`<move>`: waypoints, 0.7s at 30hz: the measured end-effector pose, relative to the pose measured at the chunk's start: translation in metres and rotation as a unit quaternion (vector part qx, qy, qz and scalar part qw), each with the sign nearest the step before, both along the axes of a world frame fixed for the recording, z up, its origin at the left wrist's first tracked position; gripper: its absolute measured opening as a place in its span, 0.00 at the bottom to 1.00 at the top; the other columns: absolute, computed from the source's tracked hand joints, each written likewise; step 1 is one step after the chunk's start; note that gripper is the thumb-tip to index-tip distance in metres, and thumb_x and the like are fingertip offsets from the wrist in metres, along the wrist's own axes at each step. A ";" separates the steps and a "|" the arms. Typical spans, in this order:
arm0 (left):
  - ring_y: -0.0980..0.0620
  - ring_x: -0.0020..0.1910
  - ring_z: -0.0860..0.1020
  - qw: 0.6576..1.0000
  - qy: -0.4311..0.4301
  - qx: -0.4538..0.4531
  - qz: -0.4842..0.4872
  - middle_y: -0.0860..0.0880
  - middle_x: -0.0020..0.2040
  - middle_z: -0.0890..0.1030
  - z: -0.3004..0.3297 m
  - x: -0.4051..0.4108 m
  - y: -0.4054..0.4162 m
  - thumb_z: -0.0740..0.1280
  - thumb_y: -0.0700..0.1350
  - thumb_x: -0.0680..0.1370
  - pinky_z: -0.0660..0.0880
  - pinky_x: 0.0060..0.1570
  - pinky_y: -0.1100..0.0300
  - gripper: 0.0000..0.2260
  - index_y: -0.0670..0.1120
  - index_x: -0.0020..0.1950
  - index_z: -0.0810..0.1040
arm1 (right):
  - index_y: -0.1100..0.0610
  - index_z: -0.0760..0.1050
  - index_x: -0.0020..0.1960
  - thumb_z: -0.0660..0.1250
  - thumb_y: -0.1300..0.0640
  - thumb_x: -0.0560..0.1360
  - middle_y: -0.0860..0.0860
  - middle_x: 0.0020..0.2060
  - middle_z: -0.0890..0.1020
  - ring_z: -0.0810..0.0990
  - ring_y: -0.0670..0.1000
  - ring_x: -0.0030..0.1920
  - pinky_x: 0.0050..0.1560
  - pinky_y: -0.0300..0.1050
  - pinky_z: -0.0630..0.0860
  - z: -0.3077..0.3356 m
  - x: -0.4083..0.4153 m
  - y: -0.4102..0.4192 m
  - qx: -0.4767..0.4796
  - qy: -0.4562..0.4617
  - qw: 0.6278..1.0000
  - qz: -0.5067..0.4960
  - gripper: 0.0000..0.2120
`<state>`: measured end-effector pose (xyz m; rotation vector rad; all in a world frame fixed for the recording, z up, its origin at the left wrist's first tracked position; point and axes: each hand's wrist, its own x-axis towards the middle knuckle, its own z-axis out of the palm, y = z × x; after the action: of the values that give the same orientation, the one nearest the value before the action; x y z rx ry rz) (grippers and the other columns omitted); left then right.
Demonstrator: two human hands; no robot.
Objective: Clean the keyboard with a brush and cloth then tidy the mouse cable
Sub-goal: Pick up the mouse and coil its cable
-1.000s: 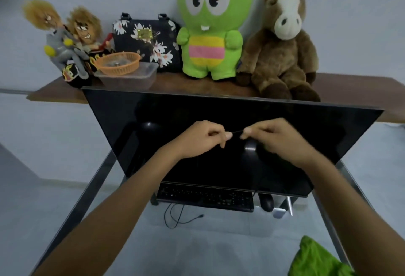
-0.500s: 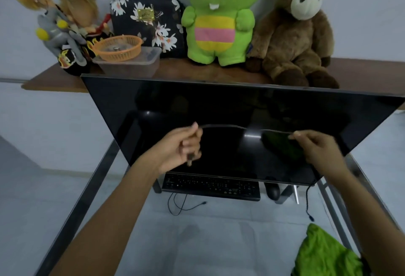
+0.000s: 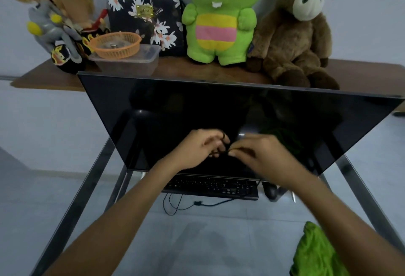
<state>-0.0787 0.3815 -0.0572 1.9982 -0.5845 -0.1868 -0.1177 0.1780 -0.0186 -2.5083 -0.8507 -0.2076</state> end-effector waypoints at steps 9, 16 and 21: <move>0.58 0.21 0.63 0.858 0.387 -0.310 -0.135 0.52 0.27 0.66 0.011 -0.024 0.020 0.54 0.47 0.81 0.61 0.22 0.69 0.17 0.41 0.40 0.77 | 0.49 0.83 0.50 0.68 0.50 0.74 0.39 0.43 0.81 0.80 0.37 0.46 0.48 0.26 0.72 0.012 0.017 -0.044 0.081 0.055 0.992 -0.077 0.08; 0.57 0.30 0.74 0.730 0.429 -0.519 -0.114 0.53 0.30 0.71 0.010 -0.018 0.000 0.57 0.46 0.80 0.72 0.33 0.66 0.12 0.46 0.39 0.74 | 0.51 0.82 0.54 0.66 0.53 0.77 0.37 0.38 0.80 0.79 0.37 0.40 0.41 0.26 0.70 -0.023 0.019 -0.020 0.170 0.098 0.973 -0.125 0.08; 0.49 0.53 0.82 0.741 0.340 -0.578 -0.028 0.47 0.39 0.80 0.022 -0.005 -0.024 0.54 0.43 0.82 0.78 0.54 0.58 0.11 0.43 0.43 0.72 | 0.54 0.79 0.55 0.64 0.57 0.79 0.43 0.36 0.81 0.80 0.41 0.35 0.37 0.33 0.72 -0.045 0.005 0.025 0.134 0.166 0.974 -0.081 0.07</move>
<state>-0.0834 0.3577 -0.0352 0.5931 -0.1577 -0.4357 -0.1125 0.2026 -0.0635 -2.2692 -0.4508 0.0421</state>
